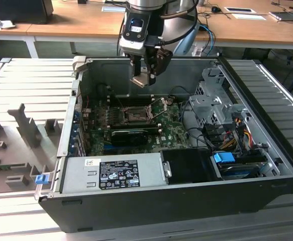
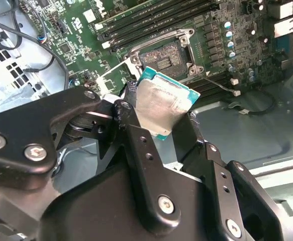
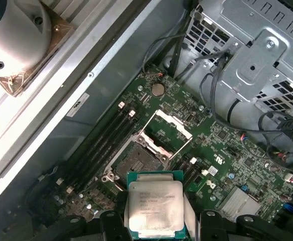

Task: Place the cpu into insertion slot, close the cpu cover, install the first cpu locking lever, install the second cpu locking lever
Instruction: 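Place the cpu into insertion slot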

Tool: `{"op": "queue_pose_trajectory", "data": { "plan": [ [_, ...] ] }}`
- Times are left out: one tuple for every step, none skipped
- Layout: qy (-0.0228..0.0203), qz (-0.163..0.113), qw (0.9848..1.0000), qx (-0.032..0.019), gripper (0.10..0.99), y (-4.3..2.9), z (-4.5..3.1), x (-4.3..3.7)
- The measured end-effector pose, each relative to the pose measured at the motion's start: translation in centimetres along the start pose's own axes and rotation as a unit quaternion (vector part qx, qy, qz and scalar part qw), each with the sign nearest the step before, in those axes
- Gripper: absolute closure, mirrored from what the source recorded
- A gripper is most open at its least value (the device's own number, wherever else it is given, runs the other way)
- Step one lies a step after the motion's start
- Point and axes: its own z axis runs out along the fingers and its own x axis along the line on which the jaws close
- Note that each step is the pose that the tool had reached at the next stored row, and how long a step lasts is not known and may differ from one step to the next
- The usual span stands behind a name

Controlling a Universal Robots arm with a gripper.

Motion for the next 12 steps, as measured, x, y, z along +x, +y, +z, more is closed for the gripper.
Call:
{"op": "queue_pose_trajectory", "data": {
  "plan": [
    [-0.0006, 0.006, 1.0, 0.0, 0.561, 0.0, 0.02, 0.0],
    [-0.0011, 0.009, 1.0, 0.0002, 0.561, 0.0, 0.03, 0.0],
    [-0.0014, 0.012, 0.9999, 0.0003, 0.561, 0.0, 0.04, 0.0],
    [-0.0017, 0.015, 0.9999, 0.0003, 0.561, 0.0, 0.05, 0.0],
    [-0.0023, 0.02, 0.9998, 0.0004, 0.561, -0.01, 0.08, 0.0],
    [-0.0028, 0.025, 0.9997, 0.0005, 0.561, -0.01, 0.11, 0.0],
    [-0.003, 0.028, 0.9996, 0.0004, 0.561, -0.01, 0.16, 0.0],
    [-0.0033, 0.031, 0.9995, 0.0006, 0.561, -0.01, 0.22, 0.0],
    [-0.0035, 0.033, 0.9994, 0.0005, 0.561, -0.02, 0.3, 0.0],
    [-0.0036, 0.035, 0.9994, 0.0005, 0.561, -0.03, 0.4, 0.0],
    [-0.0035, 0.036, 0.9994, 0.0006, 0.561, -0.04, 0.5, -0.01],
    [-0.0018, 0.037, 0.9993, 0.0031, 0.561, -0.06, 0.86, -0.01]
  ]
}}
